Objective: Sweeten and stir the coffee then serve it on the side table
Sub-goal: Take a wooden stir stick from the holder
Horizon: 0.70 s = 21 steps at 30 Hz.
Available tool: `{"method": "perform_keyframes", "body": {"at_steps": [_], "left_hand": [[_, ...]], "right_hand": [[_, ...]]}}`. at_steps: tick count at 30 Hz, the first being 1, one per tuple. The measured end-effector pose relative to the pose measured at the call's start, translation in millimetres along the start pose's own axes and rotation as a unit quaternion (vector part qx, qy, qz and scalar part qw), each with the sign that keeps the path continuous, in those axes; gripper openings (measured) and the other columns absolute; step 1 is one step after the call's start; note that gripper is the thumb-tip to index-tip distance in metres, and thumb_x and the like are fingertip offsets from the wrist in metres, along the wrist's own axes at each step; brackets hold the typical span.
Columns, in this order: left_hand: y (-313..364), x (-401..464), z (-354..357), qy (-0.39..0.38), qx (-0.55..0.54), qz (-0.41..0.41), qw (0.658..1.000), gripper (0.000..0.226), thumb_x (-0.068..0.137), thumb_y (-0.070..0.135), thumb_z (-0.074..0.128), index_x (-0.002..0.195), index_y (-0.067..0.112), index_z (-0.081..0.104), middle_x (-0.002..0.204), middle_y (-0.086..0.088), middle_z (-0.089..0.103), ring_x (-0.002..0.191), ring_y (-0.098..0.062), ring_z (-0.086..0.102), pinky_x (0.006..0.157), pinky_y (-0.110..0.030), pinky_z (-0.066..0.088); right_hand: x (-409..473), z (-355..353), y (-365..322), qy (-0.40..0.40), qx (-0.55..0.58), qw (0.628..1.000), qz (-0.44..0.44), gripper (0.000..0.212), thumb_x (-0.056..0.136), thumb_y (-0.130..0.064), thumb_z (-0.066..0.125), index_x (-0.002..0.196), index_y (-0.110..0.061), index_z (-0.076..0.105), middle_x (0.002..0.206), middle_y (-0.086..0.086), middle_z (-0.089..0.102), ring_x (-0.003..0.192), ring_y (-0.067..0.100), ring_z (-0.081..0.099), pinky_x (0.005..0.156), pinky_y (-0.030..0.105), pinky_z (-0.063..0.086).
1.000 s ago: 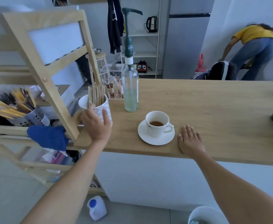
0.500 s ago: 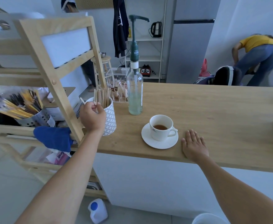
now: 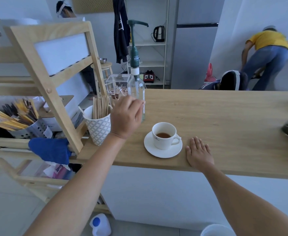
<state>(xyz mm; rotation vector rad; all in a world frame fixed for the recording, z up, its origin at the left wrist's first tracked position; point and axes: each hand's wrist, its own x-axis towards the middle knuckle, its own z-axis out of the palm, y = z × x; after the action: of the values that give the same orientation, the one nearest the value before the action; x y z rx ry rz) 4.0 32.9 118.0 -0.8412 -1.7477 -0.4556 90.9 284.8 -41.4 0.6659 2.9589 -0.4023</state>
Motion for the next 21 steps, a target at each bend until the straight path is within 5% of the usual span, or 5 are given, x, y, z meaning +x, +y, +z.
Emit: {"method": "perform_keyframes", "body": {"at_steps": [11,21], "left_hand": [[22,-109,33,-0.166,-0.019,-0.030,0.985,0.013,0.074,0.010,0.064,0.068,0.015,0.075,0.057,0.003,0.064,0.040,-0.022,0.055,0.034,-0.021,0.036],[50,-147,34,-0.246,-0.131,-0.054,0.959,0.023,0.081,0.023,0.057,0.073,0.015,0.077,0.076,0.008,0.074,0.059,-0.012,0.068,0.043,-0.017,0.043]], "right_hand": [[0,-1,0,-0.001,0.004,1.000,0.000,0.061,0.099,-0.040,0.008,0.154,-0.014,0.001,0.163,0.000,-0.005,0.149,0.014,-0.007,0.121,0.035,-0.006],[-2,-2,0,-0.002,0.011,1.000,-0.001,0.060,0.099,-0.040,0.009,0.153,-0.014,0.003,0.163,0.000,-0.004,0.149,0.013,-0.006,0.121,0.035,-0.006]]}}
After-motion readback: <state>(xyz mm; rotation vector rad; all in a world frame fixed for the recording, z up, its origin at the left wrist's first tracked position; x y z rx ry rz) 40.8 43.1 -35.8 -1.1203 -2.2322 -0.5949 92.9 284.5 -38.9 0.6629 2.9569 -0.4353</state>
